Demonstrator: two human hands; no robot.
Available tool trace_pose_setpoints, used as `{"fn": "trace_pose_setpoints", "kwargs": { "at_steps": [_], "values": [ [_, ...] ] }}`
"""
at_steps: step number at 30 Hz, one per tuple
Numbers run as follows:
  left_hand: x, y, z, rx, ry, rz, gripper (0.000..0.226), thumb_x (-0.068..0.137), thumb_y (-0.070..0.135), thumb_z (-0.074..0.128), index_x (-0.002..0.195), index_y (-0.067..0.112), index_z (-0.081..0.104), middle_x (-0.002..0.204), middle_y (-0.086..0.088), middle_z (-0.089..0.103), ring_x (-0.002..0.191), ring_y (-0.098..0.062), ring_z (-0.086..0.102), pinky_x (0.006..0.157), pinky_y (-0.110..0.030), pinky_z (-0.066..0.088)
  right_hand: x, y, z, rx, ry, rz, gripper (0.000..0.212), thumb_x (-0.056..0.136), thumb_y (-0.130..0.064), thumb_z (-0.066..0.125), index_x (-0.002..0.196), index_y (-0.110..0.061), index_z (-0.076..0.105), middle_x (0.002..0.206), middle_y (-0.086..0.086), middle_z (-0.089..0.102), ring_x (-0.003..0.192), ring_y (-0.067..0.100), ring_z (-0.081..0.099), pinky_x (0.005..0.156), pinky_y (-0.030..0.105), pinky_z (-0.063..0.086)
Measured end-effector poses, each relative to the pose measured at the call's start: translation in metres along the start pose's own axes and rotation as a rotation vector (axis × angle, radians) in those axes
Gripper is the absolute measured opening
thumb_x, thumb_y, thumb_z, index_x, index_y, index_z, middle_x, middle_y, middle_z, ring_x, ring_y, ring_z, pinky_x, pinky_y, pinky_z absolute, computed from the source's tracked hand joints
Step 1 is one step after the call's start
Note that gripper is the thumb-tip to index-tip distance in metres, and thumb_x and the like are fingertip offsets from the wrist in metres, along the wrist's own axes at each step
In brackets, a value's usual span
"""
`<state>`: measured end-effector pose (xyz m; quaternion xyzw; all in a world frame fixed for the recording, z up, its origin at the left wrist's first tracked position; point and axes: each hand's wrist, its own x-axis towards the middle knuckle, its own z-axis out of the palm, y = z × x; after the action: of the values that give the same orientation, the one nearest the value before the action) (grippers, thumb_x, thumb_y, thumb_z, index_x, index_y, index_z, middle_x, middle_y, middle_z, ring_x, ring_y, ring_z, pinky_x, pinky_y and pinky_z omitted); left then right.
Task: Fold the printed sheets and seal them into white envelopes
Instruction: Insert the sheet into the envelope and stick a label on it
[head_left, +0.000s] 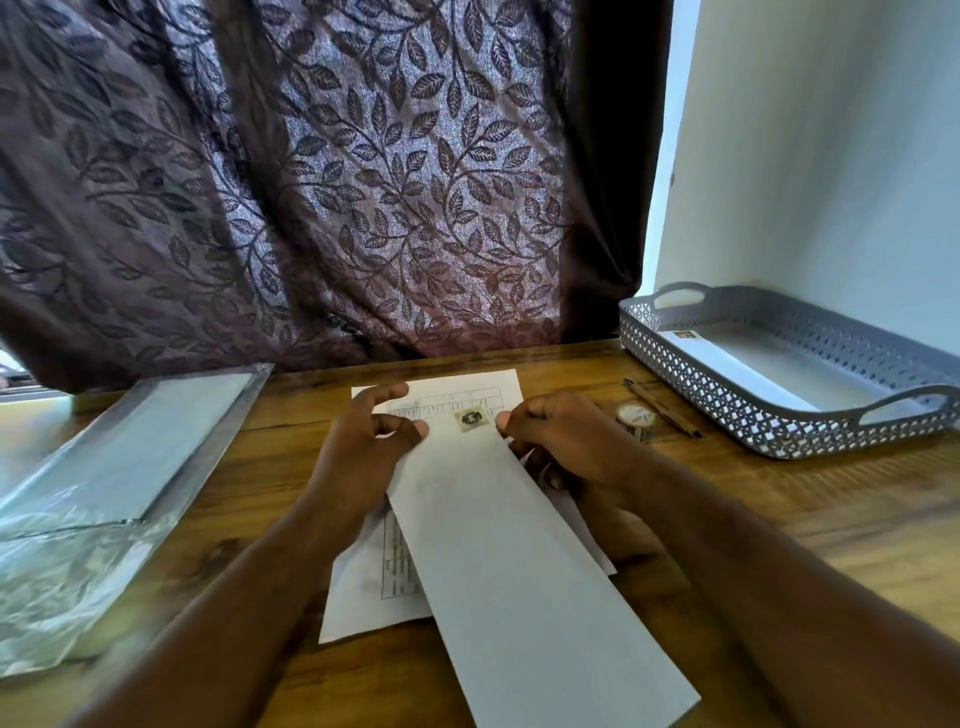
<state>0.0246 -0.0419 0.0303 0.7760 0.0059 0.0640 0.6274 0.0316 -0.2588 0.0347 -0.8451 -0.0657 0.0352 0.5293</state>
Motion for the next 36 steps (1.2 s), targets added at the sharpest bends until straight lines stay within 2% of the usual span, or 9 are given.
{"fn": "trace_pose_setpoints", "kwargs": {
  "at_steps": [4, 7, 9, 14, 19, 22, 26, 30, 36],
  "values": [
    [0.001, 0.007, -0.004, -0.254, 0.052, -0.057, 0.034, 0.093, 0.01, 0.068, 0.125, 0.018, 0.063, 0.102, -0.009, 0.074, 0.078, -0.018, 0.075, 0.059, -0.028, 0.059, -0.001, 0.0, -0.002, 0.105, -0.095, 0.029, 0.026, 0.092, -0.021, 0.073, 0.115, -0.008, 0.071, 0.096, 0.011, 0.075, 0.061, 0.016, 0.063, 0.047, 0.025, 0.047],
    [-0.008, 0.011, -0.003, -0.414, -0.024, -0.152, 0.022, 0.101, 0.024, 0.056, 0.118, 0.014, 0.065, 0.104, -0.013, 0.076, 0.081, -0.023, 0.075, 0.062, -0.033, 0.06, 0.001, 0.001, -0.003, 0.242, -0.025, 0.016, 0.021, 0.09, -0.015, 0.072, 0.11, -0.008, 0.072, 0.101, 0.013, 0.077, 0.083, 0.031, 0.073, 0.068, 0.037, 0.061],
    [-0.017, 0.013, 0.0, -0.478, -0.116, -0.204, 0.027, 0.104, 0.03, 0.049, 0.116, 0.013, 0.065, 0.105, -0.013, 0.076, 0.09, -0.028, 0.075, 0.065, -0.035, 0.062, 0.001, 0.002, -0.006, 0.332, 0.055, -0.004, 0.015, 0.092, -0.012, 0.07, 0.106, -0.007, 0.073, 0.097, 0.011, 0.078, 0.09, 0.032, 0.075, 0.079, 0.044, 0.06],
    [-0.03, 0.013, 0.013, -0.456, -0.346, -0.218, 0.028, 0.1, 0.021, 0.054, 0.127, 0.015, 0.061, 0.114, -0.011, 0.074, 0.103, -0.031, 0.072, 0.082, -0.046, 0.061, 0.001, 0.003, -0.011, 0.374, 0.196, -0.047, 0.01, 0.096, -0.011, 0.065, 0.099, -0.006, 0.073, 0.088, 0.007, 0.079, 0.071, 0.021, 0.074, 0.051, 0.027, 0.052],
    [-0.033, 0.012, 0.015, -0.406, -0.458, -0.249, 0.029, 0.095, 0.014, 0.06, 0.124, 0.015, 0.063, 0.115, -0.012, 0.074, 0.104, -0.033, 0.072, 0.089, -0.051, 0.057, -0.001, 0.001, -0.016, 0.387, 0.258, -0.063, 0.013, 0.097, -0.013, 0.065, 0.094, -0.002, 0.071, 0.08, 0.007, 0.078, 0.061, 0.017, 0.071, 0.048, 0.025, 0.051],
    [-0.028, 0.012, 0.014, -0.414, -0.334, -0.172, 0.028, 0.097, 0.016, 0.058, 0.124, 0.014, 0.063, 0.113, -0.011, 0.075, 0.103, -0.032, 0.072, 0.086, -0.049, 0.059, -0.002, -0.002, -0.015, 0.447, 0.192, -0.063, 0.023, 0.097, -0.024, 0.066, 0.094, -0.003, 0.073, 0.084, 0.015, 0.076, 0.07, 0.028, 0.069, 0.061, 0.035, 0.057],
    [-0.022, 0.014, 0.01, -0.466, -0.101, -0.088, 0.019, 0.1, 0.016, 0.055, 0.117, 0.022, 0.063, 0.105, -0.003, 0.077, 0.094, -0.027, 0.075, 0.072, -0.042, 0.062, -0.008, -0.005, -0.016, 0.359, -0.099, 0.012, 0.028, 0.093, -0.029, 0.07, 0.107, -0.005, 0.073, 0.106, 0.017, 0.076, 0.101, 0.04, 0.072, 0.089, 0.052, 0.059],
    [-0.016, 0.012, 0.001, -0.507, 0.056, -0.06, 0.016, 0.1, 0.014, 0.057, 0.109, 0.023, 0.065, 0.1, 0.0, 0.078, 0.089, -0.025, 0.075, 0.075, -0.045, 0.061, -0.02, -0.015, -0.012, 0.171, -0.193, 0.076, 0.029, 0.093, -0.024, 0.071, 0.117, -0.009, 0.067, 0.107, 0.014, 0.075, 0.098, 0.035, 0.073, 0.06, 0.036, 0.058],
    [-0.014, 0.012, 0.001, -0.533, 0.058, -0.081, 0.017, 0.101, 0.012, 0.054, 0.109, 0.022, 0.065, 0.097, 0.0, 0.078, 0.088, -0.023, 0.075, 0.073, -0.043, 0.061, -0.031, -0.011, -0.007, 0.196, -0.012, 0.063, 0.021, 0.098, -0.022, 0.064, 0.11, -0.005, 0.064, 0.093, 0.012, 0.078, 0.072, 0.032, 0.075, 0.05, 0.029, 0.053]
  ]
}}
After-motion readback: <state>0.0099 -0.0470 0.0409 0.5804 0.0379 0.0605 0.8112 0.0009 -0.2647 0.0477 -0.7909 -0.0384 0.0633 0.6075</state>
